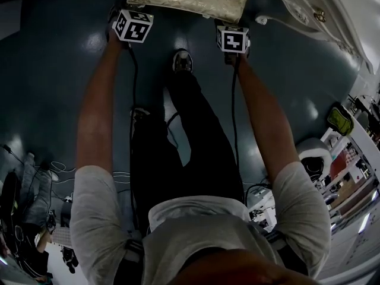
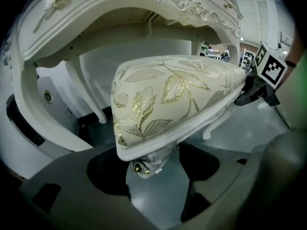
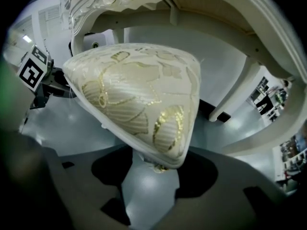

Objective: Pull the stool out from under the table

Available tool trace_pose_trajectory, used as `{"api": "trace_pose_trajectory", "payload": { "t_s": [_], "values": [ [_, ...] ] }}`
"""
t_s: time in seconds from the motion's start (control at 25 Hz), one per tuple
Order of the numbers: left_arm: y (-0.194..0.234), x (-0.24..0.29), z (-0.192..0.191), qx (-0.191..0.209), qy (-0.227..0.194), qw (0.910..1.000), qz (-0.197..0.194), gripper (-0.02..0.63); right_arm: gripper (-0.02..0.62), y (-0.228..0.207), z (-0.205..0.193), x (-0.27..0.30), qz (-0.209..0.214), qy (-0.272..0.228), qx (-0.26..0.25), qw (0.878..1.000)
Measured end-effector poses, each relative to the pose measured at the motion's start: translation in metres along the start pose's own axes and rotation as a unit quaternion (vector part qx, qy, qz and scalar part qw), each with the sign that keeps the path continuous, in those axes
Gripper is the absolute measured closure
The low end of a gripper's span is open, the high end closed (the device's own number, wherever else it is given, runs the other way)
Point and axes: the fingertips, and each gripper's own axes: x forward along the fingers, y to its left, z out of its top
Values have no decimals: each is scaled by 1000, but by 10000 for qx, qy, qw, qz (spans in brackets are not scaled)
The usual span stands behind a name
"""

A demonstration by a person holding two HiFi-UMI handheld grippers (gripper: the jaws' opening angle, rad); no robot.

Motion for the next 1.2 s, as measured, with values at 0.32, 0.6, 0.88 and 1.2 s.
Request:
{"api": "trace_pose_trajectory", "payload": {
  "t_s": [0.32,0.6,0.88,1.2],
  "values": [
    [-12,-20,-24,-89,132,9999,-49,281,307,14,-19,-14,42,135,-88,9999],
    [-27,-43,-55,-112,315,9994,-98,281,310,35,-53,-31,166,395,-111,9990],
    [-48,-62,-83,-136,420,9990,-96,281,311,49,-87,-46,150,536,-110,9984],
    [-56,-76,-98,-208,395,9990,-46,281,311,60,-100,-55,170,313,-155,9992]
  ]
}}
